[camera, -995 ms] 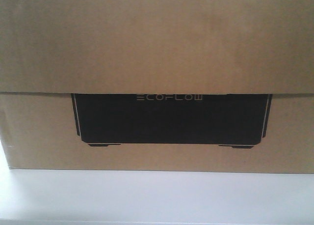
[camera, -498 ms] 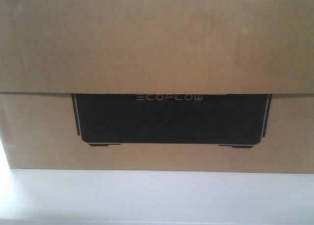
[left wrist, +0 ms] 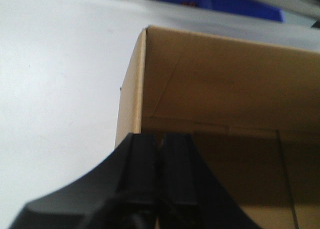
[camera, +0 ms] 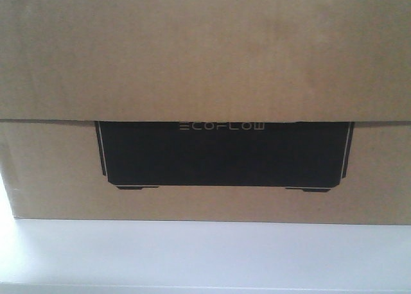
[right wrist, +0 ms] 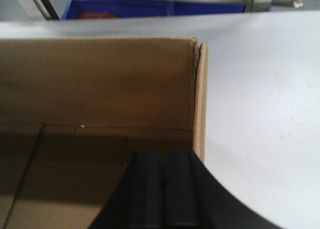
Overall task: Grab box from left shelf to table start
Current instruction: 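Lower the box with both grippers onto the white table top, then open both grippers and release the box sides on the table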
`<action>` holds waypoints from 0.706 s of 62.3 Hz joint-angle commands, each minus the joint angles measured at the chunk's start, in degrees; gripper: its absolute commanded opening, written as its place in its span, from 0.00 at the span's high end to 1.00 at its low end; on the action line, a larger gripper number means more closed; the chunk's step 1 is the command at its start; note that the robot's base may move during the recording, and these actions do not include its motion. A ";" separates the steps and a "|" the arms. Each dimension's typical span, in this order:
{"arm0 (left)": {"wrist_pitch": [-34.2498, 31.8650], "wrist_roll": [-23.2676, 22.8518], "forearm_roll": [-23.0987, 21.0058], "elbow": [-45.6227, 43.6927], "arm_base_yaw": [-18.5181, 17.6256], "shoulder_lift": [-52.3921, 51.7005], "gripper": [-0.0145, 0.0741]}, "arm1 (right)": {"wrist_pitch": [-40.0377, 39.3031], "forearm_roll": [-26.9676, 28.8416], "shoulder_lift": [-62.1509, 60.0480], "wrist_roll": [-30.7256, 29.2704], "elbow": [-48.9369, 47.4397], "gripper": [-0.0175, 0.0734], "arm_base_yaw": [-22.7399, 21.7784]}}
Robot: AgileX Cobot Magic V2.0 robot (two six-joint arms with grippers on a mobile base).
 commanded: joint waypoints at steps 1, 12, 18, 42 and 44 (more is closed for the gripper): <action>-9.89 -0.61 0.04 5.21 0.03 -7.70 0.86 | -9.54 0.24 -5.93 -1.10 4.07 0.75 -0.16; -18.98 -0.61 0.04 23.53 0.03 -21.14 0.86 | -20.15 0.24 -17.99 -3.65 17.85 0.75 -0.16; -24.24 -0.61 0.04 32.88 0.03 -28.78 0.86 | -23.11 0.24 -24.53 -3.65 24.82 0.75 -0.16; -36.08 -0.61 3.25 61.36 0.03 -59.60 0.86 | -34.94 0.24 -50.71 -3.65 50.31 0.75 -0.16; -36.08 -0.61 3.96 63.05 0.03 -61.81 0.86 | -36.30 0.24 -53.15 -3.65 52.45 0.75 -0.16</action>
